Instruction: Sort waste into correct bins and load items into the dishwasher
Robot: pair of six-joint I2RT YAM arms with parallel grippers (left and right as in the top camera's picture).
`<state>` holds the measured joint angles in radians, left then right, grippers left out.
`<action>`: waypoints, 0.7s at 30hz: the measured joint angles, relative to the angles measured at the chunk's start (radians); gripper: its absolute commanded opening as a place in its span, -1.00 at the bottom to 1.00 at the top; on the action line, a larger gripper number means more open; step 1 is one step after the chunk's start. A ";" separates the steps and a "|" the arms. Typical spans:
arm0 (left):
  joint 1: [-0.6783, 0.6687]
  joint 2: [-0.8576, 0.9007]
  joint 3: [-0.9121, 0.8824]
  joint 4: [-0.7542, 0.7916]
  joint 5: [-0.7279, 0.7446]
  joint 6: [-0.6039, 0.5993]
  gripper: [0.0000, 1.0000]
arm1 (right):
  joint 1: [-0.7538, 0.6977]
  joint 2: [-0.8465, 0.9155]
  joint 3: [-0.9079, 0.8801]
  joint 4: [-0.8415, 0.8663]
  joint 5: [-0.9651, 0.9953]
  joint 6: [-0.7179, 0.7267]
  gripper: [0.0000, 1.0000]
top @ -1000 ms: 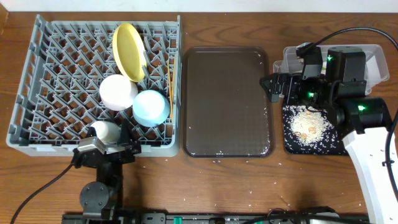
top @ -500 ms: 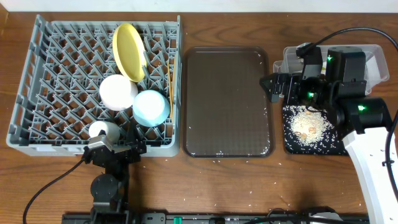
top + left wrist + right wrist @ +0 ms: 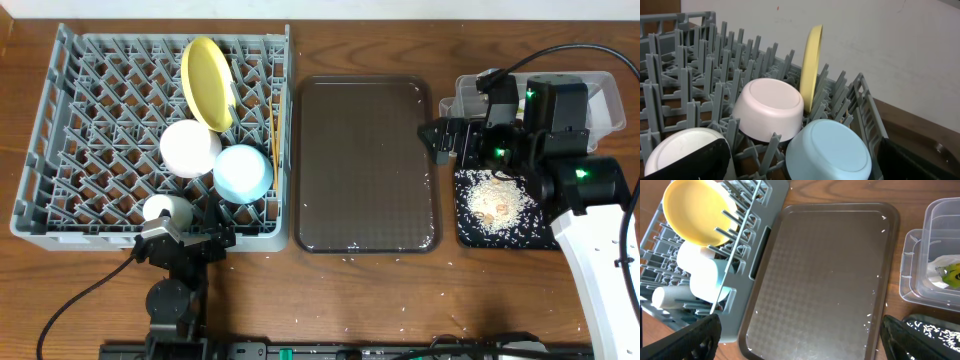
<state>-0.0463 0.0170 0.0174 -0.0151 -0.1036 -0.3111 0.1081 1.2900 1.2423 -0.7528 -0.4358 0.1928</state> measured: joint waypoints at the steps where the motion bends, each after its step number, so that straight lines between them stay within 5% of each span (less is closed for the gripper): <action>1: 0.000 0.000 0.000 0.000 0.000 0.000 0.89 | 0.000 0.000 0.000 -0.008 0.000 0.000 0.99; 6: 0.000 0.000 0.000 0.000 0.000 0.000 0.89 | 0.000 -0.003 0.000 -0.026 0.053 -0.060 0.99; 16: 0.000 0.000 0.001 -0.002 0.000 0.000 0.89 | 0.051 -0.229 -0.021 0.077 0.097 -0.522 0.99; 21: 0.000 0.001 0.003 -0.004 0.000 0.000 0.89 | 0.036 -0.433 -0.282 0.251 0.100 -0.622 0.98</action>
<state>-0.0463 0.0177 0.0208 -0.0189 -0.1040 -0.3115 0.1444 0.8566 0.9604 -0.5022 -0.3359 -0.4294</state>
